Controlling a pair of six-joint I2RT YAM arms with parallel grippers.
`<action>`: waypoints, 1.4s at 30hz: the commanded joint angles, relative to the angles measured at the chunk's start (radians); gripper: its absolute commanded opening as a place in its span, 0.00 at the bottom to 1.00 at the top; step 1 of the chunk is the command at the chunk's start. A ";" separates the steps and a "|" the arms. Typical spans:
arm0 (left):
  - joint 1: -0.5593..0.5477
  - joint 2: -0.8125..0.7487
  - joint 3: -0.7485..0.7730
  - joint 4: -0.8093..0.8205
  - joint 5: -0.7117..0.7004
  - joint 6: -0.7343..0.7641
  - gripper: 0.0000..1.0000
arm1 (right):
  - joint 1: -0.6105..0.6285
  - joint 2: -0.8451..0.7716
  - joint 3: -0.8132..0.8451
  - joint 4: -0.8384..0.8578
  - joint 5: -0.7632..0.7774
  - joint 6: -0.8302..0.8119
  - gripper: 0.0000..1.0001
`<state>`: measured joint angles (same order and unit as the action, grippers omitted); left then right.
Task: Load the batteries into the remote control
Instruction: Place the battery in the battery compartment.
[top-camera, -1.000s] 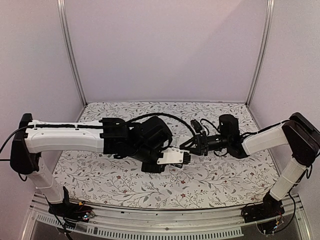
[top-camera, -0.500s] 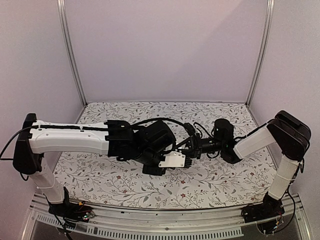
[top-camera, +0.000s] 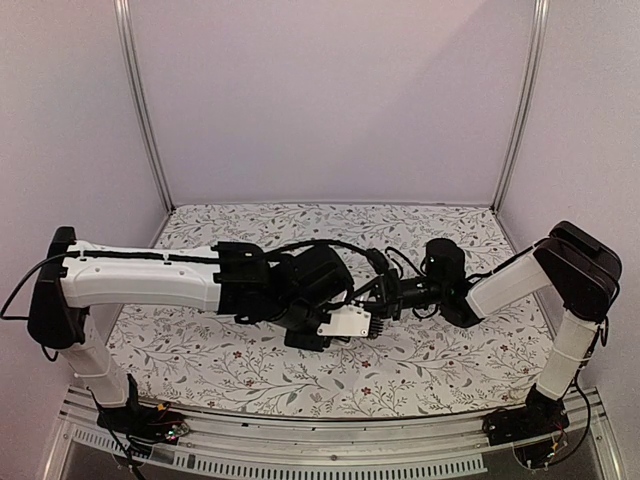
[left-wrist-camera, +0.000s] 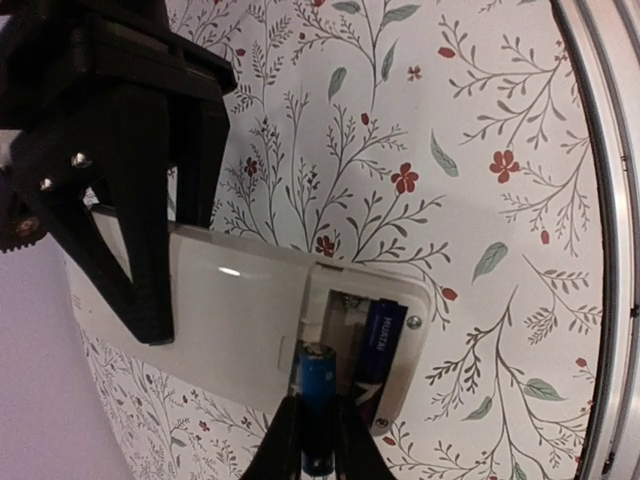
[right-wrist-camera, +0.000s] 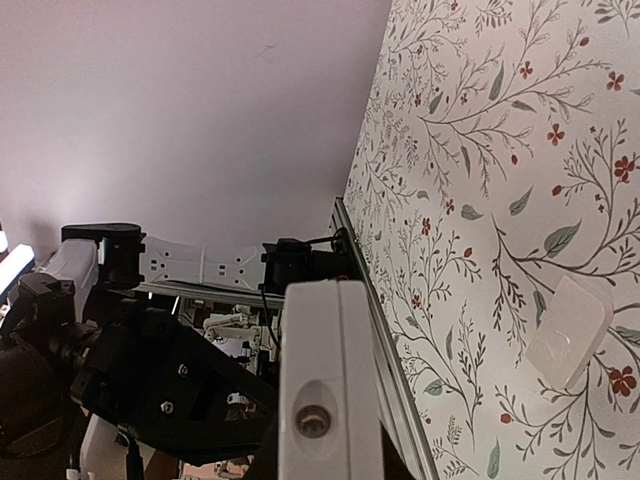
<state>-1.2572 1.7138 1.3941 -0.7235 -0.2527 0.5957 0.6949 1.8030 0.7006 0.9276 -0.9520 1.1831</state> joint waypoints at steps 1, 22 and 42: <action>-0.025 0.026 0.010 -0.012 0.004 0.017 0.11 | 0.011 -0.009 0.030 0.002 0.000 -0.019 0.00; -0.050 0.034 0.023 -0.019 0.043 0.024 0.14 | 0.025 0.009 0.039 0.014 0.014 -0.014 0.00; -0.050 0.044 0.036 -0.023 0.052 0.017 0.06 | 0.026 0.006 0.039 0.010 0.018 -0.016 0.00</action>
<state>-1.2915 1.7397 1.4147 -0.7345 -0.1982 0.6174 0.7147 1.8042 0.7132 0.8978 -0.9401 1.1629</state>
